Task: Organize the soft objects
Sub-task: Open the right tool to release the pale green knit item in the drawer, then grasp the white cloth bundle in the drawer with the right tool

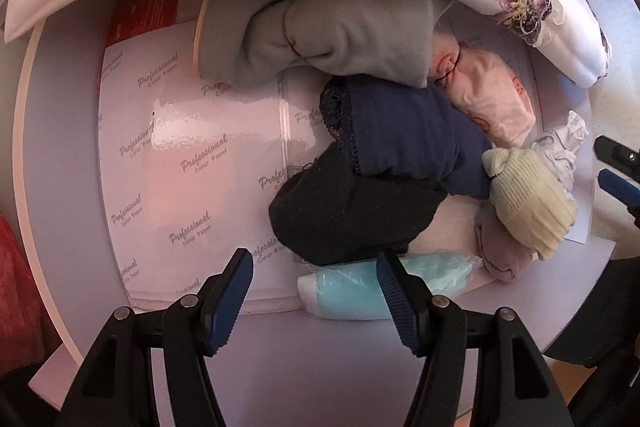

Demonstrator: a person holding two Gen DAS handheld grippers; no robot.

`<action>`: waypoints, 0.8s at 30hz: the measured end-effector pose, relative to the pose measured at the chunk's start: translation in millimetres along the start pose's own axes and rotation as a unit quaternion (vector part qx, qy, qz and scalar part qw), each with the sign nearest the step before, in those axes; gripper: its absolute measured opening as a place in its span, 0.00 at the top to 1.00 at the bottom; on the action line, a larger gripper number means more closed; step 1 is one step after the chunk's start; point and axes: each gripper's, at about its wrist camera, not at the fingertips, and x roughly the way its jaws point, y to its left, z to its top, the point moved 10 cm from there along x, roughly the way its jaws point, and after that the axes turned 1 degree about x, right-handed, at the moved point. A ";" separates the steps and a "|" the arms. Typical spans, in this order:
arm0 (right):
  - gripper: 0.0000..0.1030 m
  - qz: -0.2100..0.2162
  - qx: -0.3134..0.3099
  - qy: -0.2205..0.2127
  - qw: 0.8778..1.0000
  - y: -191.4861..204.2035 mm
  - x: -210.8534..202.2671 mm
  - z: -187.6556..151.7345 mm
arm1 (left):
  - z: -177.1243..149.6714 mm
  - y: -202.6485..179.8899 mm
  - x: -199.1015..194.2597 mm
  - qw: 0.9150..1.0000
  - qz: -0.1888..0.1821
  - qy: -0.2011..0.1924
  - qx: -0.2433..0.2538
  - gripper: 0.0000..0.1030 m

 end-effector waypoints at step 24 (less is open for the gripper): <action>0.36 -0.124 -0.093 0.026 0.988 24.0 82.8 -14.1 | 8.5 30.1 14.9 0.999 -0.026 0.011 -0.043 0.36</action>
